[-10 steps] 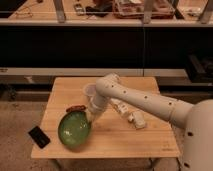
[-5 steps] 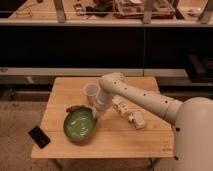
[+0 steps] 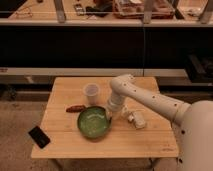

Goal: Drag the ceramic bowl in a circle

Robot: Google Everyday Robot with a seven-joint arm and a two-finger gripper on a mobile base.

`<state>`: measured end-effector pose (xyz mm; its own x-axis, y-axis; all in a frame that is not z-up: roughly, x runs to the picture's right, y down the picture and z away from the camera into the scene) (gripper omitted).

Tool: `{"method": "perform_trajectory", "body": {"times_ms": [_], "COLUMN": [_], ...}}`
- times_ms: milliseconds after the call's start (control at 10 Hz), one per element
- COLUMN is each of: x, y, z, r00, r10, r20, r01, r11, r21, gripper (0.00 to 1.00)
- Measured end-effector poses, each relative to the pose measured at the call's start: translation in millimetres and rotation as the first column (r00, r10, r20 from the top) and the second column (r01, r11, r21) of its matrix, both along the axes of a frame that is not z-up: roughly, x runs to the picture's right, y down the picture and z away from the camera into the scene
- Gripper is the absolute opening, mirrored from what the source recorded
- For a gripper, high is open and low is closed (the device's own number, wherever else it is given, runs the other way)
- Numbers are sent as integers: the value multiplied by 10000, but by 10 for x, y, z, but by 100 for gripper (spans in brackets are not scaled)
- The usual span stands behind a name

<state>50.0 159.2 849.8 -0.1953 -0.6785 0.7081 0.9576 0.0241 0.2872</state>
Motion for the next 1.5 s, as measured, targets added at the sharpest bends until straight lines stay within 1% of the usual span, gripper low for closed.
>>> {"method": "perform_trajectory", "body": {"times_ms": [100,200,400,500,700,800,900,1200,1400,1500], "x": [123,219,263,301,332,306,226,24,-122,-246], "y": [-12,24,197,296,379,410,517,737,793,811], "z": [-31,-92,-202,-277,-394,-445,-565,-809,-953,-1015], "r00": [9997,9986,9965,9963,9967,9974,9977,9964,9940,9904], "r10": [-94,-369,-704,-711,-643,-594,-633,-821,-974,-1188], "r20": [-208,-373,-439,-478,-488,-417,-224,190,498,703], "r01": [96,376,707,711,643,596,633,822,970,1174], "r11": [9999,9991,9975,9975,9979,9982,9980,9966,9952,9928], "r21": [108,178,40,-19,-19,33,-3,-31,108,236], "gripper": [17,17,17,17,17,17,17,17,17,17]}}
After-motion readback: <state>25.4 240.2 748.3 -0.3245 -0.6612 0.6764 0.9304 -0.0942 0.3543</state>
